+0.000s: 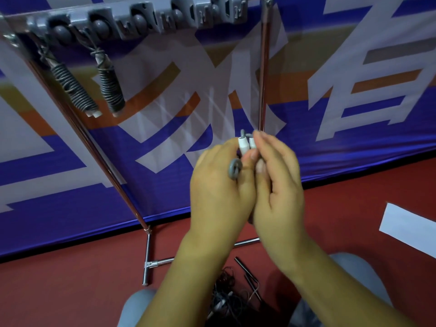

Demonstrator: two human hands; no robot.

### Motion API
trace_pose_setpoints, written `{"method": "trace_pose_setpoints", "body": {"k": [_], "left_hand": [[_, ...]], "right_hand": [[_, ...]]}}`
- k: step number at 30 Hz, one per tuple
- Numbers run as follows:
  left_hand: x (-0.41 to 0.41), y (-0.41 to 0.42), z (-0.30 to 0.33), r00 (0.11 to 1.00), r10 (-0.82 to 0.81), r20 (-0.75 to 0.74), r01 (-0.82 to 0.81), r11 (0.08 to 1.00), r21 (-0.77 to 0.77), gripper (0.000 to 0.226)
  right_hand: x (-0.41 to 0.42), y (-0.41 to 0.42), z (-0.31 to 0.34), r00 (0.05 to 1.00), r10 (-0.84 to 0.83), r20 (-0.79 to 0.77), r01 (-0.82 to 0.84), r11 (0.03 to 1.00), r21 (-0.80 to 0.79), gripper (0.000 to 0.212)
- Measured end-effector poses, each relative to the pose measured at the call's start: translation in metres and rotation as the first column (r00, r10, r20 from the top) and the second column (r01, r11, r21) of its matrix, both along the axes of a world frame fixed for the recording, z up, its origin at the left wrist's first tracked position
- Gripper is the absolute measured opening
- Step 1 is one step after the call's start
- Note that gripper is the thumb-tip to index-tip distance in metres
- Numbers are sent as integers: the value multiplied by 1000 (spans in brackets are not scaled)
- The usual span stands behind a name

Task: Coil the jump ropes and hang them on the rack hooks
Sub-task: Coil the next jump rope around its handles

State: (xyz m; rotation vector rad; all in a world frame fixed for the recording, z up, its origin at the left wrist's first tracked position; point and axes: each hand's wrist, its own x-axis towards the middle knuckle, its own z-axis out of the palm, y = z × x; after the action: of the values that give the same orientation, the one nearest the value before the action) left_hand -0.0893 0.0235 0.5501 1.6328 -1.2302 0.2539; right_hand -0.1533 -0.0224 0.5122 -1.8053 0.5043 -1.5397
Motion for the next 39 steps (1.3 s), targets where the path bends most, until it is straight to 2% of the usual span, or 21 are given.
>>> {"method": "trace_pose_setpoints", "body": {"k": [2,4,6,8,9,11,13,15,17,20,22,24,27,29,31,32,34,36,39], "left_hand": [[3,2,1,1000,3,-7,-3,1000,-3,23],[6,4,3,999,28,-33,-28,999,-14,19],[8,5,6,995,74,-66,-74,997,-10,20],[9,6,8,989,93,-112,-93,996,5,22],[8,6,8,987,94,-128,-93,996,9,22],[7,8,12,986,77,-148,-73,997,29,24],[6,13,16,975,8,-223,9,997,74,53],[5,21,19,967,-97,-235,130,983,130,68],[2,27,22,960,-208,-185,239,956,167,57],[9,29,26,866,-352,-357,382,924,15,36],[16,27,29,789,-394,-471,387,915,-115,23],[22,20,32,770,-385,-509,351,922,-166,9],[25,9,30,745,-412,-524,397,906,-147,16],[25,5,30,662,-461,-591,444,876,-187,21],[28,7,32,562,-542,-625,449,834,-320,19],[30,10,34,525,-598,-606,459,798,-390,19],[33,17,36,549,-678,-489,515,735,-440,24],[30,22,39,608,-708,-359,594,706,-386,22],[22,22,41,624,-711,-323,613,703,-362,21]], "right_hand": [[-1,-5,-3,1000,22,-20,-24,997,-72,41],[-5,-7,-1,988,147,-55,-147,989,12,51],[-6,-10,2,958,233,-165,-225,972,70,62],[-7,-13,2,932,230,-279,-223,973,56,70],[-8,-12,3,935,212,-286,-208,977,45,71],[-10,-9,4,955,183,-234,-176,983,53,67],[-12,-9,5,962,221,-162,-202,971,125,62],[-16,-15,9,944,329,-28,-307,905,294,58],[-23,-21,16,890,433,146,-453,796,401,55],[-35,-25,26,812,504,294,-583,685,436,51],[-42,-24,30,781,528,333,-624,648,436,47],[-45,-22,31,769,536,348,-639,625,449,49],[-46,-21,31,742,568,355,-669,596,445,53],[-46,-22,31,727,582,364,-685,581,439,54],[-48,-24,31,715,596,366,-697,565,441,60],[-48,-25,31,712,598,367,-699,557,448,63],[-47,-26,29,711,593,378,-700,546,460,67],[-44,-25,27,709,588,389,-703,544,459,65],[-42,-22,27,710,589,386,-701,542,463,65]]}}
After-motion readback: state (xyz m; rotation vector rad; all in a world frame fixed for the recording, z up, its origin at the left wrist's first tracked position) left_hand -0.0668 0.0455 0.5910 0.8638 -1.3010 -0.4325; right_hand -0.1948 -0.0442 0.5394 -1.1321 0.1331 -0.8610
